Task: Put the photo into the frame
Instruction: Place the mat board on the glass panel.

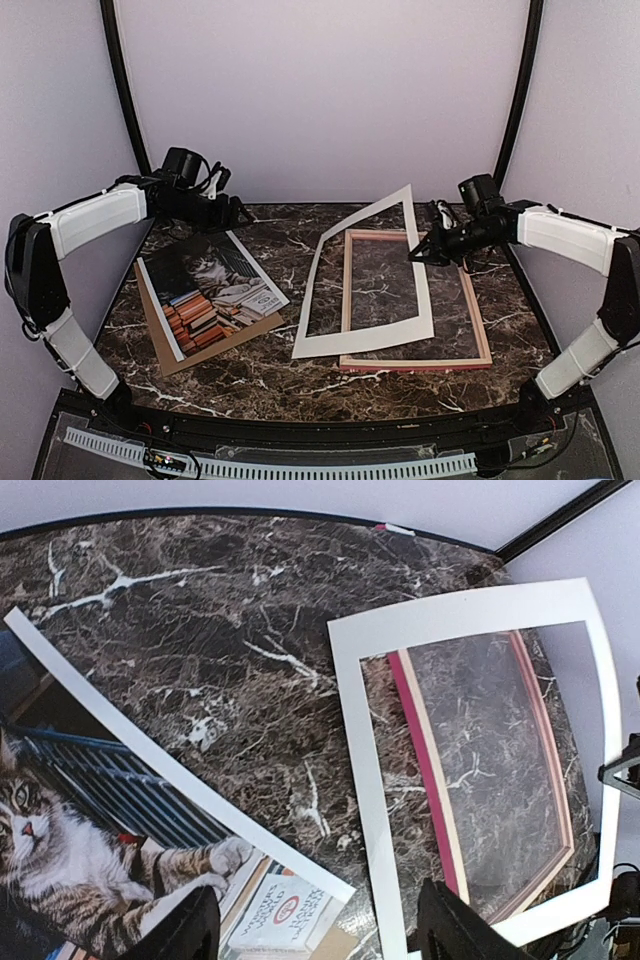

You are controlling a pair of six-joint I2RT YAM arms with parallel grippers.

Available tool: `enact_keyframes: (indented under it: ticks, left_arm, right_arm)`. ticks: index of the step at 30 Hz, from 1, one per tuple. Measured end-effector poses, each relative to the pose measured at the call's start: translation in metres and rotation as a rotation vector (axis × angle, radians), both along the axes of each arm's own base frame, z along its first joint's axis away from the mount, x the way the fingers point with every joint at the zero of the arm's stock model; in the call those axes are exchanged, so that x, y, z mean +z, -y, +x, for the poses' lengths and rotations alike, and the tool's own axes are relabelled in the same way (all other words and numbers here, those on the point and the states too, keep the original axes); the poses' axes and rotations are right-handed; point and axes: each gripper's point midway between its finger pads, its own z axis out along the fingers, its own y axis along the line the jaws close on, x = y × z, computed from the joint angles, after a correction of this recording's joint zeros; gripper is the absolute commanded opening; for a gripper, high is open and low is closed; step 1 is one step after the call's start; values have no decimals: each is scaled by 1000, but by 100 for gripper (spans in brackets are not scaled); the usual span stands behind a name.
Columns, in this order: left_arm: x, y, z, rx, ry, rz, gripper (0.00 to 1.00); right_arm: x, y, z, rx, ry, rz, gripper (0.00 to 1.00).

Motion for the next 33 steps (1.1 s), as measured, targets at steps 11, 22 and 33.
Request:
enact_keyframes:
  ticks: [11,22,33]
  left_arm:
    - [-11,10,-2,-32,-29,-33,73]
    - [-20,11,-2,-34,-50,-24,73]
    - [-34,11,0,-33,-82,-13,73]
  right_arm:
    - [-54,139,-18,-198,-131,-382,0]
    - [-90,166,-13,-169,-234,-569,0]
    - [-86,158,6,-199,-197,-514,0]
